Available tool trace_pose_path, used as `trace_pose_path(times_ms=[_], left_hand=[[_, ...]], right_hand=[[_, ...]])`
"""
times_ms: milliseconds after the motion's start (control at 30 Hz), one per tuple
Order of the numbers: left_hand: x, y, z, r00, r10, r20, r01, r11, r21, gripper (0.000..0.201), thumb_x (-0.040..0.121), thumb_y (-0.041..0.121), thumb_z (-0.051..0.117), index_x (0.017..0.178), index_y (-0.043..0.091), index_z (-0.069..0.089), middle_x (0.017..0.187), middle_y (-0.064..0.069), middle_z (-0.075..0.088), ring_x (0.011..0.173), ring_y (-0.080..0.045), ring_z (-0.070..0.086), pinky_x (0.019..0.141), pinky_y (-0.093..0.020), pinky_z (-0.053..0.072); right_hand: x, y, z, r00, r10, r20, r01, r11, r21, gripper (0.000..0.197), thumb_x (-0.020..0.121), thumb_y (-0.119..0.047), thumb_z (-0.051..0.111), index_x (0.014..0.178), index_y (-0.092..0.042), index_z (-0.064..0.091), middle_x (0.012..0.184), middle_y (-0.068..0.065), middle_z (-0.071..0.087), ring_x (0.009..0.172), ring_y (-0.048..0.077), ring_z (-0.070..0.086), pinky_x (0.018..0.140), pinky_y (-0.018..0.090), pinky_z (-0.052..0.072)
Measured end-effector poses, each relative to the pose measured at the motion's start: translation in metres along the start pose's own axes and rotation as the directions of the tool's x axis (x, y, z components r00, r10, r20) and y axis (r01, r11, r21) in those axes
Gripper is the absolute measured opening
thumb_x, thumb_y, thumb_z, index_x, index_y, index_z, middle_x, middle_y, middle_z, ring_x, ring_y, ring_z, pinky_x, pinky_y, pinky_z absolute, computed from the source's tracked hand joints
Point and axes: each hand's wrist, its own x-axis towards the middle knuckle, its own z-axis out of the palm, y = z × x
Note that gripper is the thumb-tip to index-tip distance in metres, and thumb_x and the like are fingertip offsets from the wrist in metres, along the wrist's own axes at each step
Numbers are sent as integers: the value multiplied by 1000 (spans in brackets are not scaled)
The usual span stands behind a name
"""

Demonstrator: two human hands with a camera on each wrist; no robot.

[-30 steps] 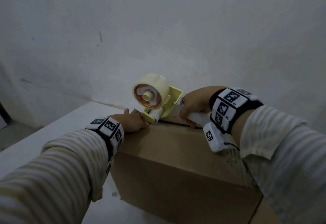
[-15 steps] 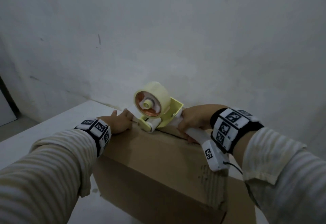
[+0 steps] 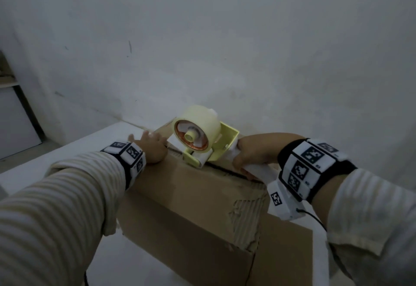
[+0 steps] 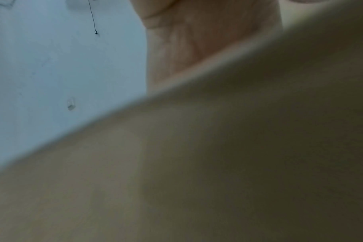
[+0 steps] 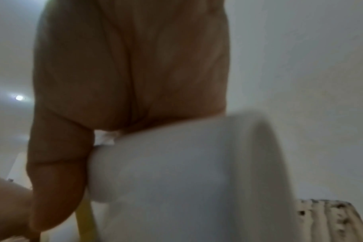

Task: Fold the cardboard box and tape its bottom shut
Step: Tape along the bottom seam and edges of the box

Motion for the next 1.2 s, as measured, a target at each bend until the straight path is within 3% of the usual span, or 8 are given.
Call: trace_pose_path(times_ms=[100,167,233,333,533,700,1000,1200], left_hand=[[-11,29,2,995,102,16,-103,995,19,48,98,33,21,131,8,46,141,-9,43,133,-29,36,115,-45,25],[-13,42,6,996,52,66,-50,998,-38,40,102,16,25,134,0,44,146,-14,38,137,-30,32,117,-43,19],[-17,43,7,989,-17,148,31,996,-88,45,101,16,29,142,-2,35,153,-19,25,143,-32,22,119,-45,12],[-18,51,5,993,18,119,-3,993,-121,42,101,9,29,141,-3,33,153,-21,23,141,-36,22,117,-46,18],[2,40,19,996,57,73,-46,988,-146,50,97,15,24,146,15,18,158,-7,9,144,-36,12,115,-57,15],[1,43,18,993,31,117,-10,984,-176,53,102,18,21,151,15,3,160,-9,-5,147,-37,3,118,-51,10],[-16,62,23,1000,23,-14,-24,998,-58,47,100,23,17,147,20,14,157,-8,8,145,-35,11,115,-56,15],[-44,95,18,961,260,100,-246,960,-131,52,99,18,30,149,10,18,159,-11,7,146,-33,4,116,-52,7]], right_hand=[[-1,-1,-1,1000,-26,-9,26,1000,3,13,84,-21,62,74,-12,64,76,10,70,70,26,66,74,39,57],[-1,0,-1,999,-38,-20,38,999,19,12,84,-21,63,76,-11,64,77,11,70,69,26,65,76,40,57],[-1,2,0,999,-33,-18,34,999,39,13,83,-21,63,78,-9,66,77,11,71,67,26,65,74,39,57],[-3,6,1,999,-34,-19,35,999,39,13,80,-19,62,76,-8,68,77,11,70,68,26,64,74,39,56],[-12,29,0,1000,-3,-19,7,978,207,15,82,-7,56,68,-4,56,64,16,58,65,30,58,64,39,49],[-38,70,2,996,86,4,-84,965,249,7,84,-4,56,78,-1,54,71,19,57,65,31,56,64,39,48],[-54,77,18,992,79,-95,-44,946,322,12,83,-4,54,73,-6,47,62,13,48,49,23,43,52,31,37],[-53,74,23,983,82,-167,-11,922,387,12,86,-6,57,77,-9,49,62,13,47,48,23,42,47,27,37]])
